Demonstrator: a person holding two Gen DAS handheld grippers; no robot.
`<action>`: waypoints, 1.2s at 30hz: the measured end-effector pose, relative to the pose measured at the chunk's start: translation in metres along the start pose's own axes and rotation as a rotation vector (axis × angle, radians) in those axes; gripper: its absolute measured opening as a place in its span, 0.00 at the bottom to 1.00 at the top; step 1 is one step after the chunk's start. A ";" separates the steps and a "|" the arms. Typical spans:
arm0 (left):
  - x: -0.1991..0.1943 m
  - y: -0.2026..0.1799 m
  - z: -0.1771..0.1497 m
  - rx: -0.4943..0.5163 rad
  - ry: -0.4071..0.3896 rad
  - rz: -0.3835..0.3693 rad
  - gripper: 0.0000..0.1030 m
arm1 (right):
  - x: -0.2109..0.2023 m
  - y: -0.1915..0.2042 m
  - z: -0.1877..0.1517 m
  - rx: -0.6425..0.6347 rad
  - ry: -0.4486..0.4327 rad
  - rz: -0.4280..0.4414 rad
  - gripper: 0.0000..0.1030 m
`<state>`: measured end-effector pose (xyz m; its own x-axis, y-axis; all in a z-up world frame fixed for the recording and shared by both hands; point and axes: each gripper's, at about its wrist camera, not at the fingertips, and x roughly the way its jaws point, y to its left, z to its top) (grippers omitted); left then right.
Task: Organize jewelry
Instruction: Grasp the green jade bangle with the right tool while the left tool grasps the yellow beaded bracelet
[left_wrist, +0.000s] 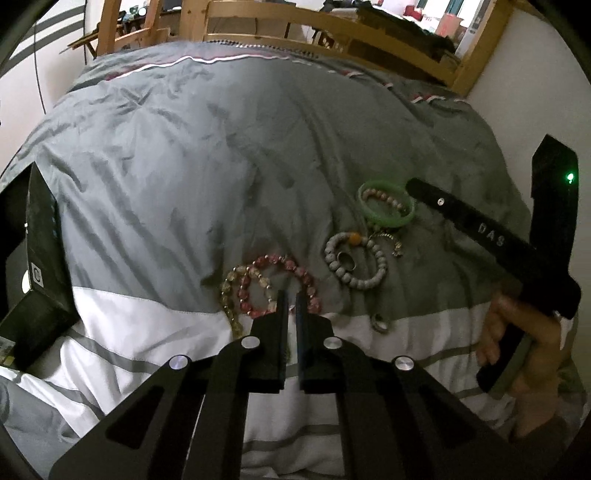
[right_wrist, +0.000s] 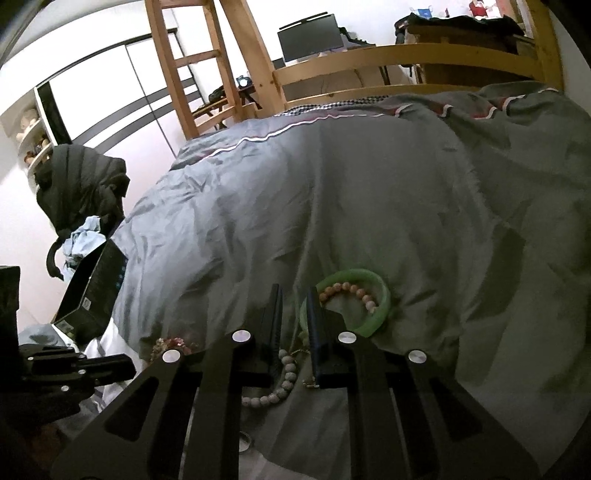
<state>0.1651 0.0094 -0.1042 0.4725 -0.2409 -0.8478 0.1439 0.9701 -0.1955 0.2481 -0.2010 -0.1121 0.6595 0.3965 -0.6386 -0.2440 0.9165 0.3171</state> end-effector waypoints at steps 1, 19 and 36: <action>0.005 -0.001 0.000 0.003 0.019 0.007 0.03 | 0.002 -0.002 -0.001 0.009 0.003 -0.011 0.16; 0.032 -0.006 0.001 0.031 0.067 0.109 0.08 | 0.047 -0.019 -0.015 -0.031 0.045 -0.130 0.31; 0.001 -0.014 0.001 0.046 -0.053 0.002 0.06 | 0.013 -0.029 -0.002 0.044 -0.090 0.023 0.25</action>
<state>0.1646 -0.0046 -0.1018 0.5180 -0.2412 -0.8207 0.1824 0.9685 -0.1695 0.2620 -0.2222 -0.1305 0.7160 0.4091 -0.5656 -0.2298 0.9032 0.3624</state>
